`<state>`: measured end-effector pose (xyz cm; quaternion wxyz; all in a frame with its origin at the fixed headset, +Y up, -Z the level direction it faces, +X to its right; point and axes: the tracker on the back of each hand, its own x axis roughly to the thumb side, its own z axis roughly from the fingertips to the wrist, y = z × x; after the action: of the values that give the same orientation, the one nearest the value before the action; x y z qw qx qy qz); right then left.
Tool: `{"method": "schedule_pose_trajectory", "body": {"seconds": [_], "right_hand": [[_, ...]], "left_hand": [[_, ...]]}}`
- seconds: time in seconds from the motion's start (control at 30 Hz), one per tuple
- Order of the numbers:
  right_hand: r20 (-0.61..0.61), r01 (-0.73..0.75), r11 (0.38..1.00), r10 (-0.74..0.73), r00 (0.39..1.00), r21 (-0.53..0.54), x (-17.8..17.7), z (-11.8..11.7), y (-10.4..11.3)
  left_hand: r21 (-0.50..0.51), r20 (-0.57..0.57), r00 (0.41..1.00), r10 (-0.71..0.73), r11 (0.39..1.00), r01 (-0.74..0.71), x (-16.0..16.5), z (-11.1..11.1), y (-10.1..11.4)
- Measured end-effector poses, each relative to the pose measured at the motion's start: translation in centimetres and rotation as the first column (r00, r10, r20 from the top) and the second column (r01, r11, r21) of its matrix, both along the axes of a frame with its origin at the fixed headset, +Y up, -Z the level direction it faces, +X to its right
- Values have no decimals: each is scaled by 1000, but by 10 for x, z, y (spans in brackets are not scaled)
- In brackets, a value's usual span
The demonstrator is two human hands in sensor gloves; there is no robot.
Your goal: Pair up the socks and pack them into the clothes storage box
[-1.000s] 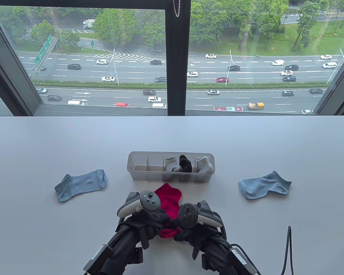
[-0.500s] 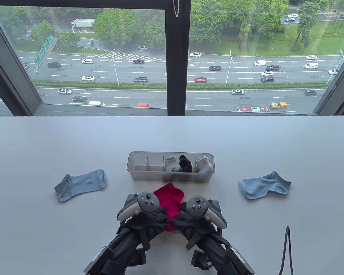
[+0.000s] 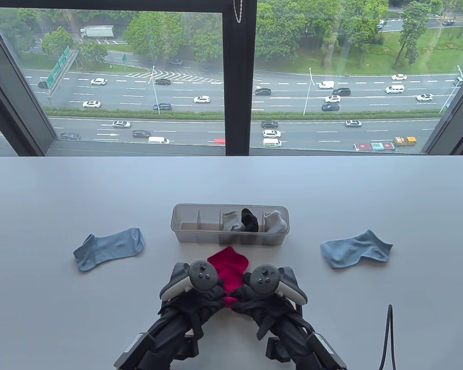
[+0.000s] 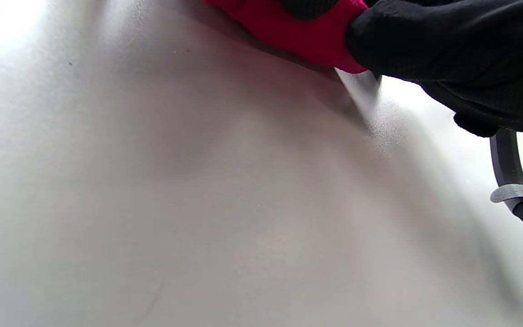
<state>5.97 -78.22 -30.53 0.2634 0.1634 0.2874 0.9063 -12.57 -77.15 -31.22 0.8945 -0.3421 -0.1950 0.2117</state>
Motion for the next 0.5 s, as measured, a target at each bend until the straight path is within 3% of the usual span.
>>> {"method": "schedule_pose_trajectory", "body": {"seconds": [0.23, 0.5], "right_hand": [[51, 66, 996, -63, 997, -67, -1, 0, -2], [32, 79, 992, -76, 997, -98, -1, -1, -3]], "left_hand": [[85, -20, 999, -50, 995, 51, 4, 0, 0], [-15, 25, 999, -39, 999, 39, 5, 3, -5]]}}
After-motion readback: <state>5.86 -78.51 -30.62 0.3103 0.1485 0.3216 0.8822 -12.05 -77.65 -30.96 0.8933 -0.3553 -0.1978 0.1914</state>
